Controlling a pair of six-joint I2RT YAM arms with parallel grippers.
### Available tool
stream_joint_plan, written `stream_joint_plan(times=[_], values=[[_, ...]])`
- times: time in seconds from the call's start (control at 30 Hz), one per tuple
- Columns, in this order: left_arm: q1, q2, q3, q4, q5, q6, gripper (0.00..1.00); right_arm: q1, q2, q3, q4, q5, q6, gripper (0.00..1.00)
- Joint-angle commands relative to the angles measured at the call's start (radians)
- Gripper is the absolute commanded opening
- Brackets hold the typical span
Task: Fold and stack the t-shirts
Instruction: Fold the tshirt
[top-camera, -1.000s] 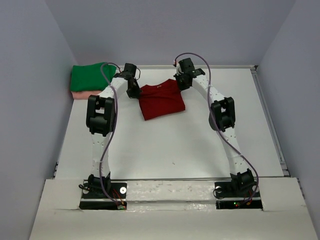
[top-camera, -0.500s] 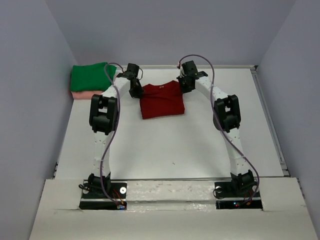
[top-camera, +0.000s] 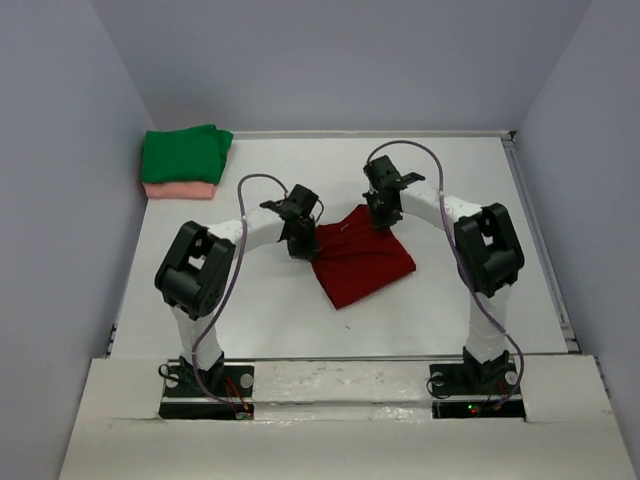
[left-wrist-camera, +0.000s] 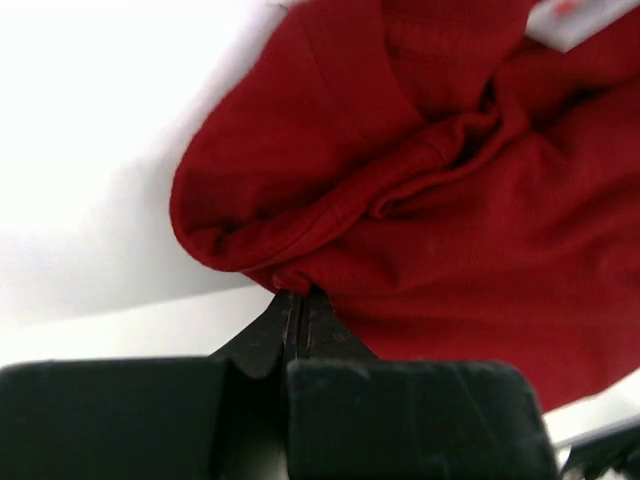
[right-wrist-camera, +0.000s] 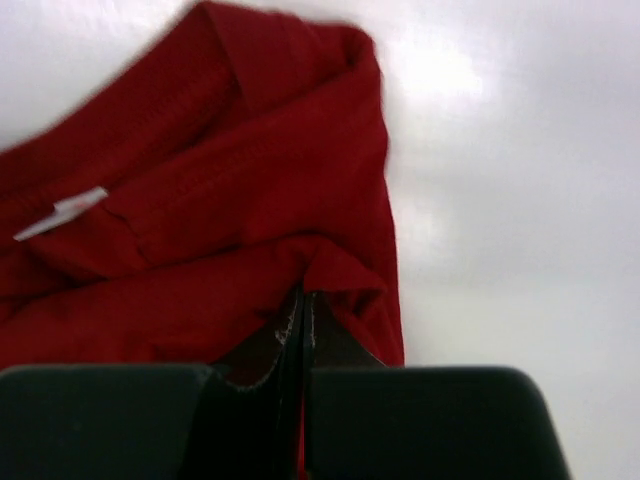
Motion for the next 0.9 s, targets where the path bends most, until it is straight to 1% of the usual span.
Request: stream_joint_plan(times=[0.0, 0.03, 0.07, 0.1, 0.2, 0.23, 0.27, 0.3, 0.37, 0.47, 0.5, 0.63, 0.67, 0.73, 0.77, 0.87], values=[[-0.040, -0.210, -0.231, 0.044, -0.003, -0.079, 0.00, 0.076, -0.224, -0.234, 0.036, 0.082, 0.130, 0.00], [-0.047, -0.250, -0.268, 0.048, -0.020, -0.090, 0.00, 0.100, -0.261, -0.273, 0.036, 0.091, 0.152, 0.00], [-0.058, -0.325, -0.300, 0.045, -0.034, -0.115, 0.00, 0.109, -0.336, -0.342, 0.035, 0.102, 0.188, 0.00], [-0.060, -0.359, -0.352, 0.026, -0.045, -0.124, 0.00, 0.120, -0.372, -0.371, 0.023, 0.120, 0.205, 0.00], [-0.061, -0.489, -0.417, -0.014, -0.097, -0.155, 0.00, 0.142, -0.497, -0.460, -0.013, 0.159, 0.267, 0.00], [-0.063, -0.540, -0.423, -0.027, -0.111, -0.161, 0.00, 0.151, -0.548, -0.477, -0.020, 0.165, 0.287, 0.00], [-0.063, -0.563, -0.426, -0.043, -0.112, -0.167, 0.00, 0.160, -0.571, -0.489, -0.040, 0.174, 0.294, 0.00], [-0.063, -0.581, -0.425, -0.070, -0.147, -0.169, 0.00, 0.169, -0.588, -0.508, -0.051, 0.189, 0.302, 0.00], [-0.067, -0.624, -0.403, -0.100, -0.163, -0.166, 0.00, 0.183, -0.616, -0.514, -0.073, 0.249, 0.313, 0.00], [-0.095, -0.663, -0.336, -0.147, -0.157, -0.132, 0.00, 0.223, -0.653, -0.493, -0.132, 0.329, 0.336, 0.00], [-0.116, -0.684, -0.292, -0.152, -0.155, -0.118, 0.00, 0.247, -0.666, -0.468, -0.148, 0.370, 0.343, 0.00], [-0.135, -0.707, -0.205, -0.179, -0.166, -0.101, 0.00, 0.269, -0.674, -0.393, -0.191, 0.403, 0.344, 0.00], [-0.135, -0.701, -0.166, -0.210, -0.178, -0.100, 0.00, 0.269, -0.670, -0.373, -0.211, 0.441, 0.344, 0.00], [-0.135, -0.694, -0.135, -0.232, -0.215, -0.095, 0.00, 0.280, -0.659, -0.333, -0.223, 0.461, 0.330, 0.00], [-0.135, -0.697, -0.113, -0.245, -0.227, -0.095, 0.00, 0.280, -0.648, -0.295, -0.231, 0.496, 0.321, 0.00], [-0.135, -0.703, -0.095, -0.255, -0.279, -0.100, 0.00, 0.280, -0.615, -0.241, -0.208, 0.534, 0.279, 0.00]])
